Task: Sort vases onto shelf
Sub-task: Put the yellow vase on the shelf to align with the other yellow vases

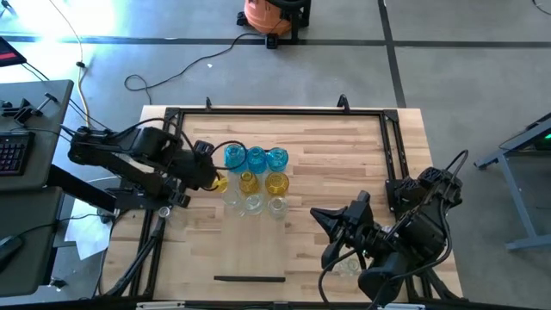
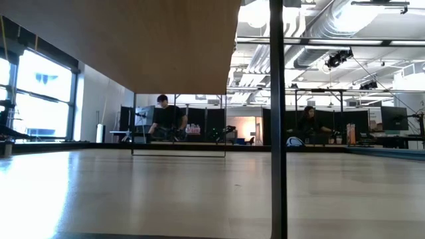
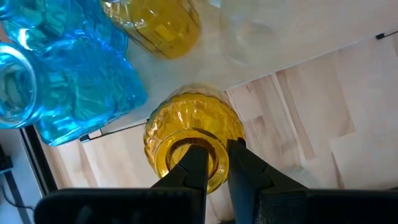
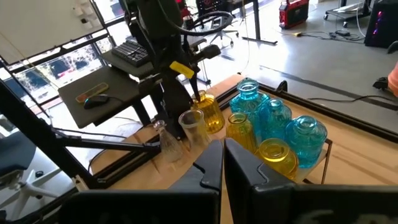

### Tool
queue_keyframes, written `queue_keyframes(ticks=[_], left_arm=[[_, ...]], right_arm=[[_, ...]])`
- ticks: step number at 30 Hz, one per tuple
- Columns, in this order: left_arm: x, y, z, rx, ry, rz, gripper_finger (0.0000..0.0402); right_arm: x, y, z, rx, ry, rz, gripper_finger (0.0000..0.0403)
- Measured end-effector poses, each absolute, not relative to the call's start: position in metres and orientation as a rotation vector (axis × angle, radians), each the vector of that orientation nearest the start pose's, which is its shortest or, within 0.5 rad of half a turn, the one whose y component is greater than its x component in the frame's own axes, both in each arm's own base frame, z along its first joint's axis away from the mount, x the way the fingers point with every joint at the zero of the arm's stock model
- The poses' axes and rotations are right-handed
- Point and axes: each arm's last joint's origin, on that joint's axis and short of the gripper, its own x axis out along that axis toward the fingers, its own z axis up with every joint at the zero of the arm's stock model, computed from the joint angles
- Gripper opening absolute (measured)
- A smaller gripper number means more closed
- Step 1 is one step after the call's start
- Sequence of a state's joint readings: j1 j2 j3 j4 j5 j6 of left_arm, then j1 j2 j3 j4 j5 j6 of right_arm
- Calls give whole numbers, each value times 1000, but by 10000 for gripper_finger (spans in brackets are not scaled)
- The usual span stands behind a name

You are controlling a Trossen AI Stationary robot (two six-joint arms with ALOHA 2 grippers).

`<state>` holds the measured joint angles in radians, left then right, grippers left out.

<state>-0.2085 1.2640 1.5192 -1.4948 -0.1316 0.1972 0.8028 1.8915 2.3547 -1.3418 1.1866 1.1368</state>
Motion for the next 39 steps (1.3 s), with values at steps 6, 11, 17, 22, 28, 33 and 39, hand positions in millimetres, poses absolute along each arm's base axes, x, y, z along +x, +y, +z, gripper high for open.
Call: queue_keyframes(ticks=[6,11,17,22,28,33,39], left_arm=[[202,-39,379,396,1223,-187,26],[209,-40,375,395,1223,-186,28],[212,-36,374,374,1225,-177,26],[219,-33,373,350,1208,-169,28],[223,-30,370,335,1231,-182,26],[226,-30,367,345,1242,-191,28],[230,-31,366,352,1229,-196,27]], right_arm=[[260,230,457,354,209,-548,0],[260,230,457,353,211,-547,0],[260,231,457,359,209,-543,0],[260,232,457,365,214,-537,0],[259,233,458,370,216,-529,0],[258,234,458,374,214,-523,0],[258,235,458,374,214,-522,0]])
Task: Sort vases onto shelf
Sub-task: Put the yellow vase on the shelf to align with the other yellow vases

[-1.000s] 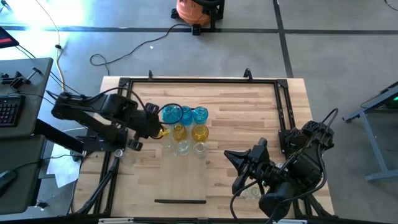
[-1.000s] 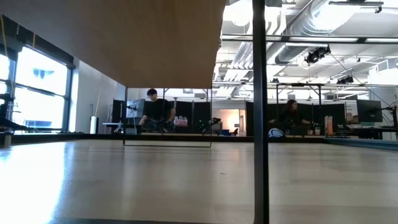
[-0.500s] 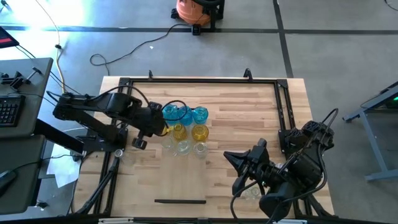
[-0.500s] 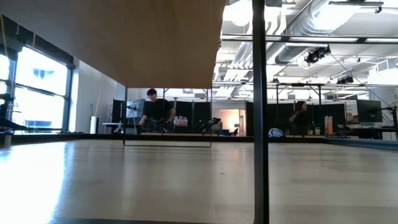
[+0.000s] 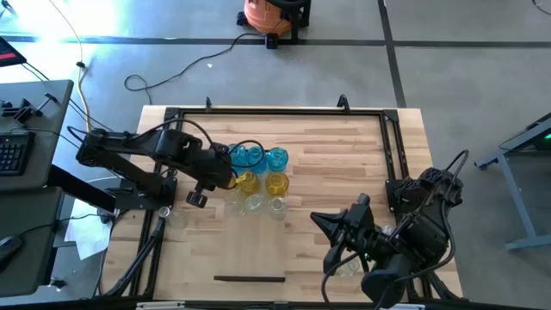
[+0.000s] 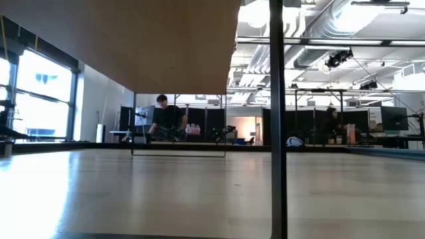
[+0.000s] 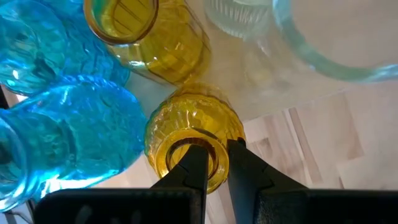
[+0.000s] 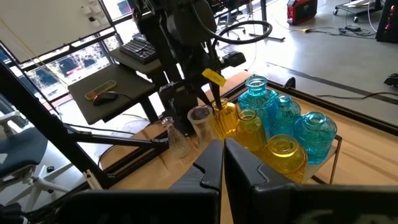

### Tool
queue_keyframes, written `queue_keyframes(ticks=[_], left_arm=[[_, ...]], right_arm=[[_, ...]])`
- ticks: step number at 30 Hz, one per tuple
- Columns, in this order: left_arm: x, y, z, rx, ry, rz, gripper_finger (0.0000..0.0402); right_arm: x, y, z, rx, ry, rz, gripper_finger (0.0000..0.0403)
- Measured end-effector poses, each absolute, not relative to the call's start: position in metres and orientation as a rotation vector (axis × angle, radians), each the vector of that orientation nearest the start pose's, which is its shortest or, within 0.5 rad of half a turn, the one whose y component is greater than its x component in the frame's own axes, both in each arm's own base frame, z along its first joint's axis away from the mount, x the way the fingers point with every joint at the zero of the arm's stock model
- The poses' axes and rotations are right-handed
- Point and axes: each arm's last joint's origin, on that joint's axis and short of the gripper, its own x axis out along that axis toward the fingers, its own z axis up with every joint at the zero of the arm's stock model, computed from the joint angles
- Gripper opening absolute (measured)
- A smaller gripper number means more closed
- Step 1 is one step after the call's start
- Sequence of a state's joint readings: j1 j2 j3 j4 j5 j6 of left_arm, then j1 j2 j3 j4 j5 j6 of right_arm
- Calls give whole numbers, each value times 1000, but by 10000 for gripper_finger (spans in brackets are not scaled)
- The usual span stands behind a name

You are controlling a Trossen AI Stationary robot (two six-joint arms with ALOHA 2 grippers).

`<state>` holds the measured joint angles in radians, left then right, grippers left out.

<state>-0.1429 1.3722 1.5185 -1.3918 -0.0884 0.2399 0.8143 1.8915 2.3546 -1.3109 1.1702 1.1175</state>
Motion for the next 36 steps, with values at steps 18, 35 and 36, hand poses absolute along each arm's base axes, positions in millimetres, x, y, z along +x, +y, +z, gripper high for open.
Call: queue_keyframes(ticks=[18,35,36], left_arm=[[234,-24,366,349,1207,-189,26],[242,-23,361,326,1221,-234,28],[242,-23,360,330,1224,-238,28]], right_arm=[[258,235,458,374,214,-522,0],[258,235,458,374,214,-522,0],[258,235,458,374,214,-522,0]])
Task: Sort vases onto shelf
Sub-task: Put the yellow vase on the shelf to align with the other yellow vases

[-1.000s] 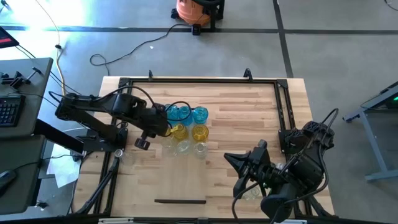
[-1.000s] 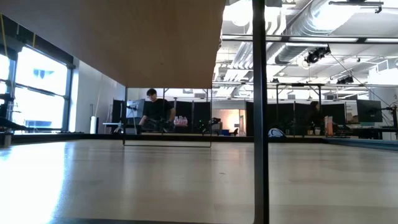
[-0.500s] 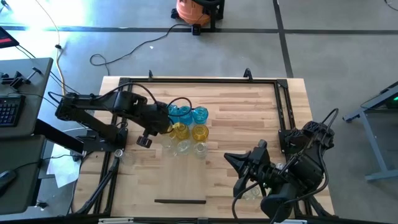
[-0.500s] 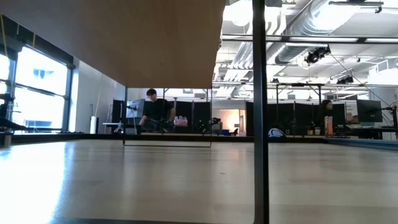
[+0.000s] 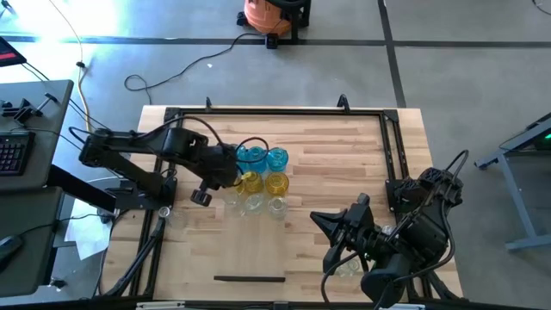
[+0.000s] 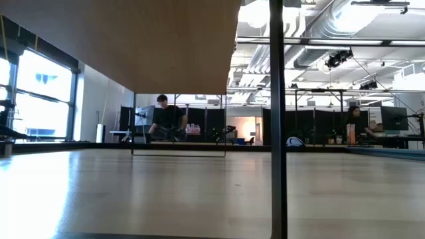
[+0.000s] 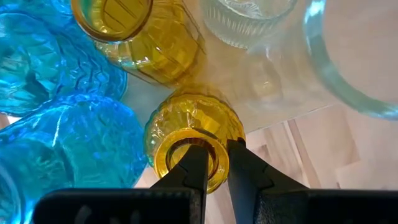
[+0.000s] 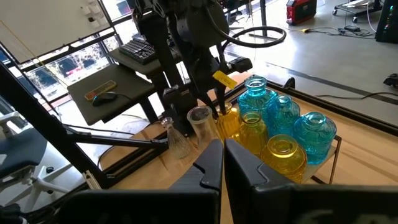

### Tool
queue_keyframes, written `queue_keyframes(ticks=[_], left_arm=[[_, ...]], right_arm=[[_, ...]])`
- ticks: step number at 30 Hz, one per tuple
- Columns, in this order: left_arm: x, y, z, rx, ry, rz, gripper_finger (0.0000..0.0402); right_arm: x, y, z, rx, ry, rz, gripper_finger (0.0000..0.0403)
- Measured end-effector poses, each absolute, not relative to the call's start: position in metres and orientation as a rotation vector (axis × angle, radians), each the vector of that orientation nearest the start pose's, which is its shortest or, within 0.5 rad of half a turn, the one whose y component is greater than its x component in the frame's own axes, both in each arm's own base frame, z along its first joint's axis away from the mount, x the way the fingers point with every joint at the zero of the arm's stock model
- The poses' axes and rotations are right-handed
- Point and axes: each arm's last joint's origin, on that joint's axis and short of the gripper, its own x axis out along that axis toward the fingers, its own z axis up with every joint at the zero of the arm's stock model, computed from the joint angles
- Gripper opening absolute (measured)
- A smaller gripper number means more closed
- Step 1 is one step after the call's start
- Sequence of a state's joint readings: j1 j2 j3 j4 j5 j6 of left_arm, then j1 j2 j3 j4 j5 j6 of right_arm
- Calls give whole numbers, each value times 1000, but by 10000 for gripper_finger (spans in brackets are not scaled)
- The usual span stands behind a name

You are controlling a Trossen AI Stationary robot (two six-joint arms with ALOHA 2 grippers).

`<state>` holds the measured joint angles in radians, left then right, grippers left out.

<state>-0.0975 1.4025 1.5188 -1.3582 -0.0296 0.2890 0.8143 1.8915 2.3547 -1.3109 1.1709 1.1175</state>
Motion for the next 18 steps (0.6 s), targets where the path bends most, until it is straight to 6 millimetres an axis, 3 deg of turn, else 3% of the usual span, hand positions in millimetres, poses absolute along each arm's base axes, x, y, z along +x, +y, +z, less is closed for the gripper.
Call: queue_keyframes(ticks=[18], left_arm=[[244,-23,359,346,1230,-237,79]], right_arm=[[258,235,458,375,214,-523,0]])
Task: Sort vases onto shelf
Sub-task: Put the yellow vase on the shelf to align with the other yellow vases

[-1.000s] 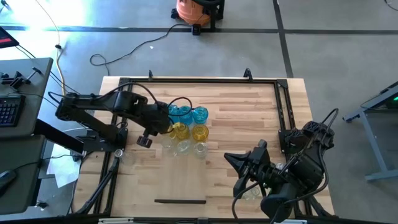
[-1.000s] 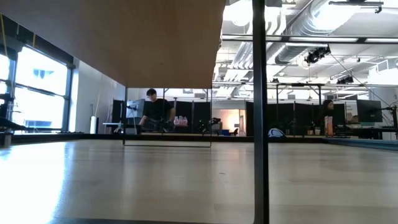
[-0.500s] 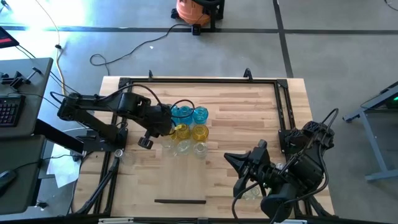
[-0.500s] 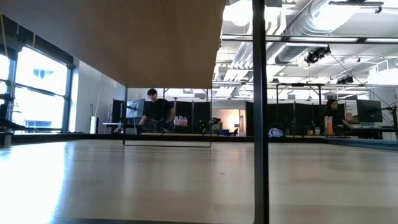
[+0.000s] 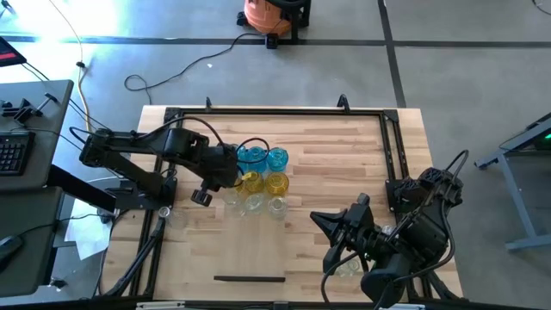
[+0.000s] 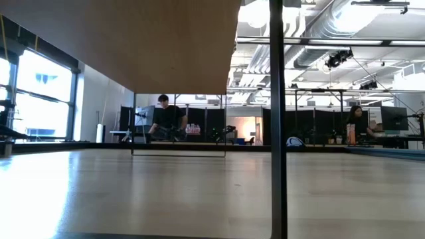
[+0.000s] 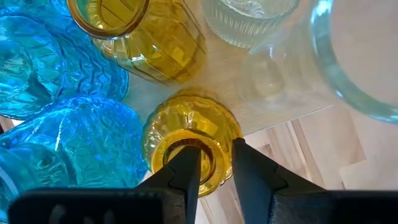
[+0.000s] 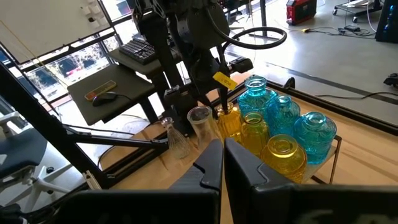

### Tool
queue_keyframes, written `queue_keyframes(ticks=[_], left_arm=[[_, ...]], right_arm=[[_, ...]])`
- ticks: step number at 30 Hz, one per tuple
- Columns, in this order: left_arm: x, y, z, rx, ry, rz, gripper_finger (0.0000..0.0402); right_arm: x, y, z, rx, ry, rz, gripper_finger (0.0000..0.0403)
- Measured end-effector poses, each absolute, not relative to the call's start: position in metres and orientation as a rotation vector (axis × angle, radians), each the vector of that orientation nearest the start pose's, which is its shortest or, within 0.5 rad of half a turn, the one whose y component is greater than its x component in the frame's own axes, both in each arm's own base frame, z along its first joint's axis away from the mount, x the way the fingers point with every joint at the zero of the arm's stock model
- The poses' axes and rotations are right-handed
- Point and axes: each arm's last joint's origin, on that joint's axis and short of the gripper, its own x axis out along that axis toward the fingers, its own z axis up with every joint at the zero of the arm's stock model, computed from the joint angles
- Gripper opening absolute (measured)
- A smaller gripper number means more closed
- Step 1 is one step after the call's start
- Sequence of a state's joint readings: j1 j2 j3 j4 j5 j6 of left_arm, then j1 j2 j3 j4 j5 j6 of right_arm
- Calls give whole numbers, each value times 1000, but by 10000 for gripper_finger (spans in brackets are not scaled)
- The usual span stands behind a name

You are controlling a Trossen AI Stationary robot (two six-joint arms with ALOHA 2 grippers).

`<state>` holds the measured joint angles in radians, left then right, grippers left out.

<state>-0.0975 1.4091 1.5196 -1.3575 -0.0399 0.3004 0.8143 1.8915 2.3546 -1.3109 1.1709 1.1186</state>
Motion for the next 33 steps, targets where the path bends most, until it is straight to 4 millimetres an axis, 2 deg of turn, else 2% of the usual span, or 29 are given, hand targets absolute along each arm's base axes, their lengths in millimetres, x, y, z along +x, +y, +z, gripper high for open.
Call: queue_keyframes(ticks=[18,25,33], left_arm=[[244,-23,360,344,1230,-238,165],[244,-23,372,344,1184,-233,175],[243,-22,374,350,1180,-222,175]], right_arm=[[258,235,458,377,213,-523,0],[258,235,458,375,214,-522,0],[258,235,458,374,214,-522,0]])
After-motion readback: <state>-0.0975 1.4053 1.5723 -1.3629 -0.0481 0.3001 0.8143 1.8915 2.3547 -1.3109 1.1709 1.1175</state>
